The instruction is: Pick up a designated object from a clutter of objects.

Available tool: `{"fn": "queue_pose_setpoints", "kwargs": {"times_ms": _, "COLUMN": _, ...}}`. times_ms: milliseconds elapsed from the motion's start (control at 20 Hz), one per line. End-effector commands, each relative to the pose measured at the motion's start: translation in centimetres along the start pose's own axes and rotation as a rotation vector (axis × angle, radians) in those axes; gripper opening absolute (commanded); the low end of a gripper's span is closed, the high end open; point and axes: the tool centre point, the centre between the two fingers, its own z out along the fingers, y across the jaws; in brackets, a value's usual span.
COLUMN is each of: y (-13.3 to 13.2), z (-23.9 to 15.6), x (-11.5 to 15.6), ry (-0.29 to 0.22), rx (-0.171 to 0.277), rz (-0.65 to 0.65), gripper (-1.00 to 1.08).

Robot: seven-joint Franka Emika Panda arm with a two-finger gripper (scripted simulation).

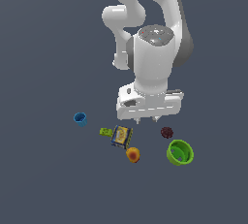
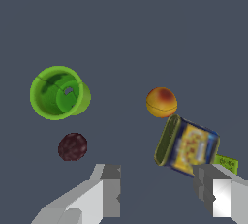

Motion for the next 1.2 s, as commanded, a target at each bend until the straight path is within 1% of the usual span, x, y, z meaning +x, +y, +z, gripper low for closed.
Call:
{"fn": "queue_pose_setpoints", "kwargs": {"times_ms": 0, "y": -1.4, "z": 1.8, "x": 1.3, "ry": 0.034, "rx": 0.011, "rz": -0.007, "gripper": 0.28}}
{"fn": "queue_pose_setpoints", "kwargs": {"times_ms": 300, "y": -4.7, "z": 6.2, "x": 3.6, "ry": 0.112, "rx": 0.042, "rz": -0.019, "gripper": 0.28}}
{"fn": "queue_pose_setpoints", "kwargs": {"times_ms": 600, "y": -7.3, "z": 9.7, "x": 4.9, "ry": 0.171, "rx": 0.069, "rz": -0.022, "gripper": 0.28}}
{"fn": "queue_pose_setpoints", "kwargs": {"times_ms": 850, "y": -8.6, "z": 11.5, "x": 5.4, "ry": 0.202, "rx": 0.084, "rz": -0.022, "gripper": 0.28}}
{"fn": "queue_pose_setpoints", "kwargs": {"times_ms": 1150, "y": -9.3, "z": 12.4, "x": 5.6, "ry": 0.217, "rx": 0.091, "rz": -0.021, "gripper": 0.28}}
